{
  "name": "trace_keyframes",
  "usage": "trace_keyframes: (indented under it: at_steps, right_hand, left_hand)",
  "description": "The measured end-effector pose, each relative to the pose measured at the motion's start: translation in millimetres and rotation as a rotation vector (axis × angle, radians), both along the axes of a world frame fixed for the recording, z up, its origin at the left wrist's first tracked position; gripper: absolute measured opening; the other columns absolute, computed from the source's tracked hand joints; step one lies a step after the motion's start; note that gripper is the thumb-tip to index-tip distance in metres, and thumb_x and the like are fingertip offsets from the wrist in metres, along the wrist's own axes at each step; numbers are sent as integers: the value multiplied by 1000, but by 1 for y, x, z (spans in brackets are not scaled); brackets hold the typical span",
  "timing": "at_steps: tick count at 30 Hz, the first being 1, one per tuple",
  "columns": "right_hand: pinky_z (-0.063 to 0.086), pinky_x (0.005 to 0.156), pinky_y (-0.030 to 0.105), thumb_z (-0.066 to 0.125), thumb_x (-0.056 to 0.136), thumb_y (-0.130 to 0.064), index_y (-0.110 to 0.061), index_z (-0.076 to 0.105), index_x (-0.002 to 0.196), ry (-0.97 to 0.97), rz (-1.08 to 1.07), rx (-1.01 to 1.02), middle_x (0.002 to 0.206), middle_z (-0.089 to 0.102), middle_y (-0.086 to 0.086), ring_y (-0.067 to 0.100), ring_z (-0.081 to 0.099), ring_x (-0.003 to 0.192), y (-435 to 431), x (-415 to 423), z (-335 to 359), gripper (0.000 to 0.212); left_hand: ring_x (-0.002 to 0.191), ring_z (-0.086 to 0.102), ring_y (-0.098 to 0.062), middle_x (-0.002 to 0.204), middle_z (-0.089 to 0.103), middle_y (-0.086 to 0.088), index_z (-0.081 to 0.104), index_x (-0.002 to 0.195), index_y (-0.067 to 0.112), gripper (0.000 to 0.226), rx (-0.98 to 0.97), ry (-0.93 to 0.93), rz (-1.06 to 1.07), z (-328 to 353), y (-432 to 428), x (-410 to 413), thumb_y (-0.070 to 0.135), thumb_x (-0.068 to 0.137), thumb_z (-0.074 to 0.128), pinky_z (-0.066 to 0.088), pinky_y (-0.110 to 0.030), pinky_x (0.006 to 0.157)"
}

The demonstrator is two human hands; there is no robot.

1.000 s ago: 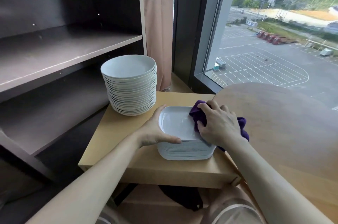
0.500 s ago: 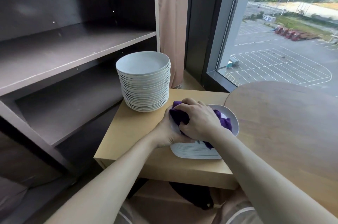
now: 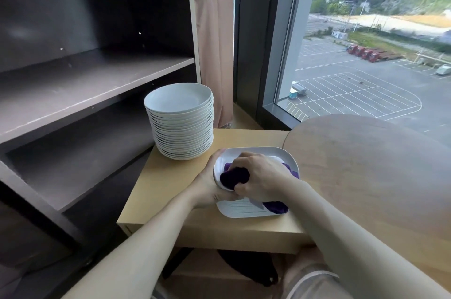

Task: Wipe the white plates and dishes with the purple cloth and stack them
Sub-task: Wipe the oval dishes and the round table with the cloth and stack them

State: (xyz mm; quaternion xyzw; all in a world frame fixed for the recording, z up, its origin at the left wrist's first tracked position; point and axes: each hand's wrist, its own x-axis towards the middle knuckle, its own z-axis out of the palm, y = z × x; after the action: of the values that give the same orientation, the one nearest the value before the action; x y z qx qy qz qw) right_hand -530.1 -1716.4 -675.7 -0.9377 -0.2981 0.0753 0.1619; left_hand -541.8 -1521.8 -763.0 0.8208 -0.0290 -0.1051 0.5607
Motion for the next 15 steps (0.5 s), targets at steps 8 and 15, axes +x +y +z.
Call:
trace_keyframes:
  at_steps: [8, 15]
  right_hand:
    - [36, 67, 33, 60, 78, -47, -42, 63, 109, -80, -237, -157, 106, 52, -18, 17, 51, 98, -72, 10, 0, 31]
    - [39, 75, 37, 52, 77, -44, -44, 57, 107, -94, -364, -163, 108, 50, -8, 23, 48, 99, -66, 28, -3, 30]
  left_hand:
    - [128, 49, 0, 139, 43, 23, 14, 143, 70, 132, -27, 28, -23, 4, 2, 0, 46, 48, 102, 46, -24, 106]
    - [129, 46, 4, 142, 41, 22, 9, 155, 54, 140, -62, 59, -38, 5, 0, 3, 45, 49, 100, 42, -27, 111]
